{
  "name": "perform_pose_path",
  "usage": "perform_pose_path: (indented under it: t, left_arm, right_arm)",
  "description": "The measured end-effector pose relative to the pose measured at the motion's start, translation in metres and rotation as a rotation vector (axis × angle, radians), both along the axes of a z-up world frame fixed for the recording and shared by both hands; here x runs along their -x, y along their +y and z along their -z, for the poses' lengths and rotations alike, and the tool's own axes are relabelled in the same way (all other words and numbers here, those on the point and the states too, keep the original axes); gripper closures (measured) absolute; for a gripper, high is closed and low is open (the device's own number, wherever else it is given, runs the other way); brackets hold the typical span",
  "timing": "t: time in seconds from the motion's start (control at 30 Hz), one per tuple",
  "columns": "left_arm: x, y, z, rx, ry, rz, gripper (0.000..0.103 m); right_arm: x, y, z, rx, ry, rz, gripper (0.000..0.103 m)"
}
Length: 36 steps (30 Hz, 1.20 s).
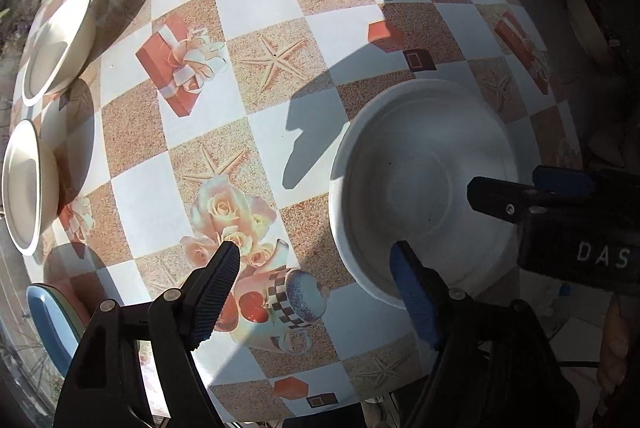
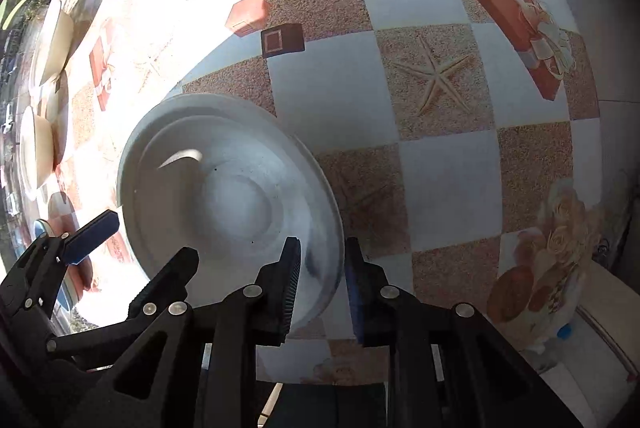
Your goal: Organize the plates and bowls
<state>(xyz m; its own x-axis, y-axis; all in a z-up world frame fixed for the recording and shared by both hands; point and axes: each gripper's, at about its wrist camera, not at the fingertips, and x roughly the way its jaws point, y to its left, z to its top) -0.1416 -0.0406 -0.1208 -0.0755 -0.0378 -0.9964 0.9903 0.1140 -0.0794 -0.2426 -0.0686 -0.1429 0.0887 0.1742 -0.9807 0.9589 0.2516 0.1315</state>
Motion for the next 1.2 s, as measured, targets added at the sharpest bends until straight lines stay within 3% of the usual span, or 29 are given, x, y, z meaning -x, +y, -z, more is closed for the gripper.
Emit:
perform_pose_path:
  t: [0.03, 0.17, 0.33, 0.63, 0.87, 1.2]
  left_arm:
    - [-0.007, 0.006, -0.004, 0.006, -0.003, -0.002, 0.022]
    - [-0.055, 0.041, -0.01, 0.019, -0.009, -0.031, 0.022]
    - [-0.085, 0.066, -0.027, 0.034, -0.014, -0.069, 0.022]
    - [-0.119, 0.058, -0.07, 0.091, -0.033, -0.134, 0.022]
    - [-0.164, 0.03, -0.04, 0.12, -0.072, -0.258, 0.022]
    - [-0.271, 0.04, -0.026, 0.076, -0.155, -0.511, 0.022]
  right_arm:
    - [0.002, 0.0, -0.006, 0.03, -0.006, 0.01, 0.02]
    - [0.006, -0.015, -0.026, 0.073, 0.005, 0.018, 0.02]
    - [0.004, -0.016, -0.04, 0.119, 0.016, 0.066, 0.02]
    - [-0.031, -0.028, -0.079, 0.167, -0.004, 0.038, 0.02]
    - [-0.075, -0.019, -0.088, 0.194, -0.026, -0.045, 0.02]
    - [-0.162, -0.008, -0.081, 0.169, -0.082, -0.203, 0.02]
